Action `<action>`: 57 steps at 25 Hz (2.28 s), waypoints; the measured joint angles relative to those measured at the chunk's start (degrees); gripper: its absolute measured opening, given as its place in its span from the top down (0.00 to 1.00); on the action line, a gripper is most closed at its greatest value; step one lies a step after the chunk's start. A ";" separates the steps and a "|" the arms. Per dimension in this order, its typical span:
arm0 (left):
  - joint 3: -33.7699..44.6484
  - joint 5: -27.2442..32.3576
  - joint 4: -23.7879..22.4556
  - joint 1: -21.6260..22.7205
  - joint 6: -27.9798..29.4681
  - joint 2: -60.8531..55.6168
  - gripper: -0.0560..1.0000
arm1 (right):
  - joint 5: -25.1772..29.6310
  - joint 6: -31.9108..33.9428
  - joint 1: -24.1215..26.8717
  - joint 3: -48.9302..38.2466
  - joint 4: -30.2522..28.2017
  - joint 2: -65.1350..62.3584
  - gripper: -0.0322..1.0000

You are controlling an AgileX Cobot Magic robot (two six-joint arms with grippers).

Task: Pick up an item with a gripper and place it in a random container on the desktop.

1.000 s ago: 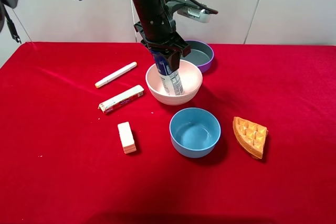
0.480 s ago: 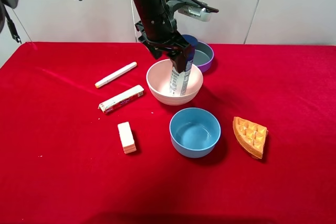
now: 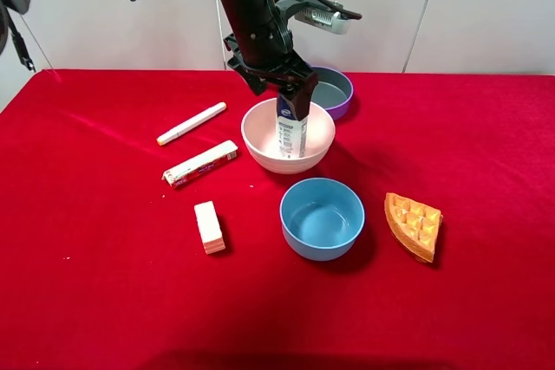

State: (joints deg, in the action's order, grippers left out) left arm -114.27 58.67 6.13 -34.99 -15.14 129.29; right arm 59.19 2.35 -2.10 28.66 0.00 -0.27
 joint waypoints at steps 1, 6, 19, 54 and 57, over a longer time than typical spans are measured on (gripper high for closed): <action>0.00 -0.04 0.12 0.00 -0.06 0.00 0.15 | 0.00 0.00 0.00 0.00 0.00 0.00 0.30; 0.00 0.26 0.66 0.00 -0.06 -0.12 0.15 | 0.00 0.00 0.00 0.00 0.00 0.00 0.30; 0.00 4.48 0.66 0.00 -0.06 -6.31 0.14 | 0.00 0.00 0.00 0.00 0.00 0.00 0.30; 12.68 8.50 -0.01 -0.04 0.65 -33.73 0.14 | 0.00 0.00 0.00 0.00 0.00 0.00 0.30; 18.14 8.50 -0.01 -0.04 0.65 -38.45 0.14 | 0.00 0.00 0.00 0.00 0.00 0.00 0.30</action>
State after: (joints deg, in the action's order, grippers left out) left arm -96.13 67.17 6.12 -35.04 -14.49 90.84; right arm 59.19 2.35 -2.10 28.66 0.00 -0.27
